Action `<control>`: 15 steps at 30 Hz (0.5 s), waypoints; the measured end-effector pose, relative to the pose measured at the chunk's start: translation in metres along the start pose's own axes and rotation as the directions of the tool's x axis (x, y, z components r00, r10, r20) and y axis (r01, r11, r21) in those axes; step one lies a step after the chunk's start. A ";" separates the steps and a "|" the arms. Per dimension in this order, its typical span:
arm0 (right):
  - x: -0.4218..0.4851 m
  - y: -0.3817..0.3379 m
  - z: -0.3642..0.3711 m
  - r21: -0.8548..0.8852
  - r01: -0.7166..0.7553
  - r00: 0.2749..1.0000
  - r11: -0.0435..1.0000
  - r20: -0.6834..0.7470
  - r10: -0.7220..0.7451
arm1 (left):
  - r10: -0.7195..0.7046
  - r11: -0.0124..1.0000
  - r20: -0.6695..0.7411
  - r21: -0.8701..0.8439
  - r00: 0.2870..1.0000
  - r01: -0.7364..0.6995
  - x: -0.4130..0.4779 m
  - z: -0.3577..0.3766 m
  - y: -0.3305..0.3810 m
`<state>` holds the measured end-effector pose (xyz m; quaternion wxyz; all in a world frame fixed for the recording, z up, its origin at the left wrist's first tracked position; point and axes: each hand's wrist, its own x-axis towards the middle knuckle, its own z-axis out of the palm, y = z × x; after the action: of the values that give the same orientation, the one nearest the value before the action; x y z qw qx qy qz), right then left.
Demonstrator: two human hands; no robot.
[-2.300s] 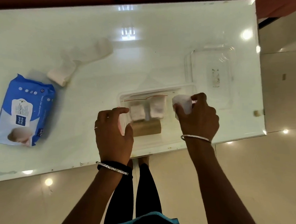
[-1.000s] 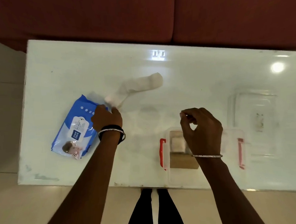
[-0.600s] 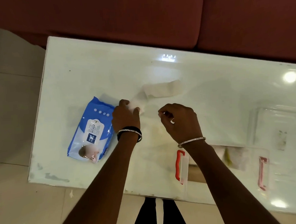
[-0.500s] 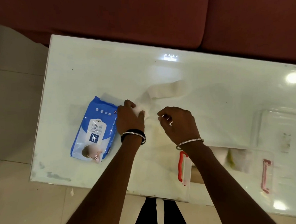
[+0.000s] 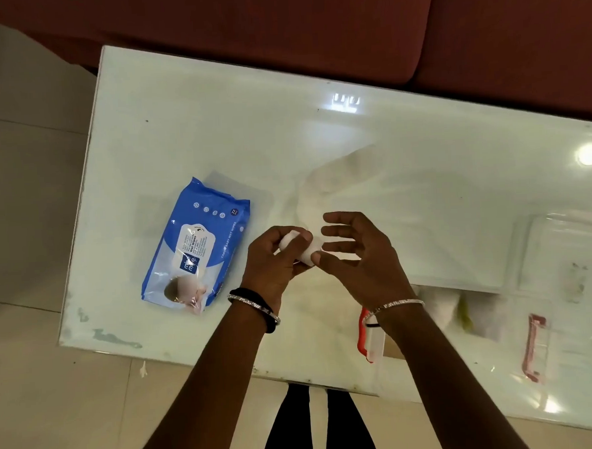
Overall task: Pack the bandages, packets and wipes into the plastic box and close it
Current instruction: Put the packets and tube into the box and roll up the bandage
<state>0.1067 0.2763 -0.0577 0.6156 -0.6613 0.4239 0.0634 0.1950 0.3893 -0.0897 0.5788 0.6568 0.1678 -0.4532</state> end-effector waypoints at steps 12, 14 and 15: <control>-0.048 0.008 -0.011 -0.155 0.207 0.960 0.966 -0.157 -0.231 | 0.044 0.999 0.188 -0.015 0.981 -0.042 -0.061 0.009 0.006; -0.054 0.007 -0.012 -0.195 0.252 0.944 0.948 -0.165 -0.285 | 0.053 0.998 0.215 -0.040 0.975 -0.046 -0.068 0.007 0.007; -0.057 0.005 -0.013 -0.217 0.280 0.935 0.935 -0.160 -0.317 | 0.059 0.998 0.228 -0.049 0.972 -0.049 -0.072 0.006 0.007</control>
<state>0.0614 0.2935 -0.0241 0.5080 -0.7771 0.3675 -0.0549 0.1595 0.4033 -0.0282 0.6204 0.5917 0.0917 -0.5065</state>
